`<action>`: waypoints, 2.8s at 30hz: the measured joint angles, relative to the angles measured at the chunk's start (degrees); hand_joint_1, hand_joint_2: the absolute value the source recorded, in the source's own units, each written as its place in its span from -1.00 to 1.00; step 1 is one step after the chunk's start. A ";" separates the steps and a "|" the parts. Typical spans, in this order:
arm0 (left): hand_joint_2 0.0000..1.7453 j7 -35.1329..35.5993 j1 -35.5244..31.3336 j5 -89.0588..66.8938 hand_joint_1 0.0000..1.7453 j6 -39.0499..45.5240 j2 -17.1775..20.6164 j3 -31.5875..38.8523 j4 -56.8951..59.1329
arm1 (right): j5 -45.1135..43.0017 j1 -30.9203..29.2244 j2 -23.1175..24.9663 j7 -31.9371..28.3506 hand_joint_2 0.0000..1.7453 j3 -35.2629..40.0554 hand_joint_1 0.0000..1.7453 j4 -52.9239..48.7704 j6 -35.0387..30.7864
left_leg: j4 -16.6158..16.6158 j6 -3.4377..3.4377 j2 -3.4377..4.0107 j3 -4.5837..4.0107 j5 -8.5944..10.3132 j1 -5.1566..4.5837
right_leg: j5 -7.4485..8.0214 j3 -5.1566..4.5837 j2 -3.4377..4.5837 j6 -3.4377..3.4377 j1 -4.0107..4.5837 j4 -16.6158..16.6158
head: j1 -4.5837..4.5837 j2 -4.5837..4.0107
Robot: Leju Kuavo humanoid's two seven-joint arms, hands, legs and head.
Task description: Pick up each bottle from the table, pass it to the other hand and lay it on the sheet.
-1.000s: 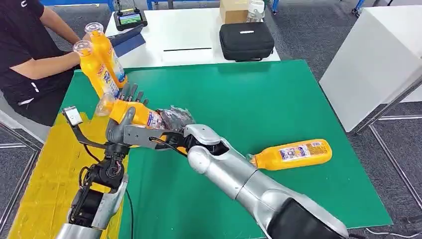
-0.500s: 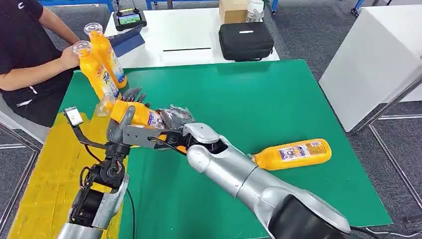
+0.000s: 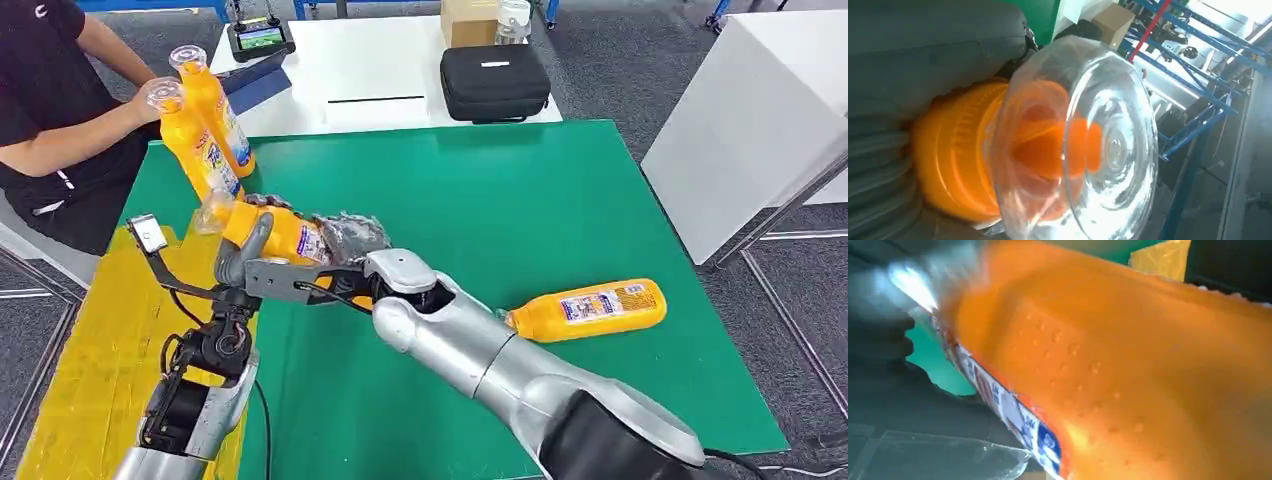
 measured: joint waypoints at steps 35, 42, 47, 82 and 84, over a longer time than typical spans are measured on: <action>1.00 -9.68 -1.50 -23.72 1.00 14.65 2.60 3.28 -3.87 | 18.54 10.51 -6.01 -12.18 -1.00 -19.28 -1.00 -7.44 -1.80 | 0.00 0.00 -0.07 -0.07 0.00 0.01 | 0.00 0.03 -0.03 0.00 0.01 0.00 | -0.02 0.00; 1.00 -13.62 -0.03 -39.44 1.00 25.95 4.88 6.58 -4.22 | 16.70 17.98 -11.24 -17.31 -1.00 -24.61 -1.00 -18.34 -3.83 | 0.00 0.01 -0.11 -0.13 -0.01 0.01 | -0.01 0.01 -0.11 0.00 0.00 0.00 | -0.02 0.00; 1.00 -14.77 0.13 -49.97 1.00 34.22 6.01 7.71 -4.22 | 15.04 20.48 -14.10 -17.90 -1.00 -27.36 -1.00 -22.81 -3.74 | 0.00 0.01 -0.11 -0.14 0.00 0.00 | -0.01 0.01 -0.12 0.01 0.00 -0.01 | -0.02 0.00; -1.00 -1.59 -1.96 -105.06 -1.00 38.35 7.63 -11.65 27.13 | 12.29 30.21 -22.53 -19.87 -1.00 -36.02 -1.00 -33.51 -3.48 | -0.01 0.04 -0.11 -0.16 -0.01 -0.04 | 0.04 -0.04 -0.11 0.06 -0.11 -0.02 | -0.04 0.00; -1.00 -1.18 -2.33 -103.43 -1.00 34.76 7.65 -11.93 28.41 | 12.38 30.57 -22.62 -19.95 -1.00 -36.04 -1.00 -33.79 -3.35 | -0.01 0.04 -0.11 -0.15 0.00 -0.03 | 0.05 -0.04 -0.11 0.06 -0.11 -0.02 | -0.02 0.00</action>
